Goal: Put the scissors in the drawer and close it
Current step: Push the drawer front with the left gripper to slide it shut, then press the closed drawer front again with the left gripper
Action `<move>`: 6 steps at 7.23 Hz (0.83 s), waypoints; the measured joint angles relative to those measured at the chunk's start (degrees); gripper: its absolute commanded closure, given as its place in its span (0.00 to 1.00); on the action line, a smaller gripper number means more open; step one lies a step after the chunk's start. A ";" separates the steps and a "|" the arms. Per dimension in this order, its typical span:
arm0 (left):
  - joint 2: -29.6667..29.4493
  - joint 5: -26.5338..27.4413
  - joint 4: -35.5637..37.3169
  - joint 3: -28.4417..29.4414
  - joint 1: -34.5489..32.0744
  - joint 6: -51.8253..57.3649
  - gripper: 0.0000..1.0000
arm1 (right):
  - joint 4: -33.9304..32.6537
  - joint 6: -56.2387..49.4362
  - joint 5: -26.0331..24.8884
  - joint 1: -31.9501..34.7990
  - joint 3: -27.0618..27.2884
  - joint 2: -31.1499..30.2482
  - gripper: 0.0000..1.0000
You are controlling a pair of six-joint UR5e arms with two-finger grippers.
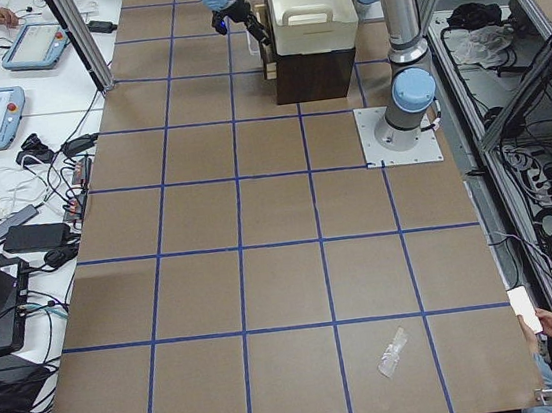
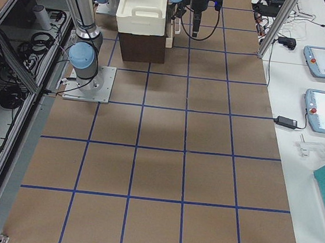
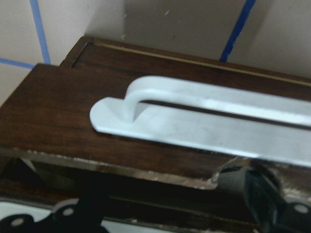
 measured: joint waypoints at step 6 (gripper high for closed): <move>0.62 5.57 20.04 3.34 -2.02 -2.34 0.02 | 0.00 0.00 0.00 0.00 0.00 0.01 0.00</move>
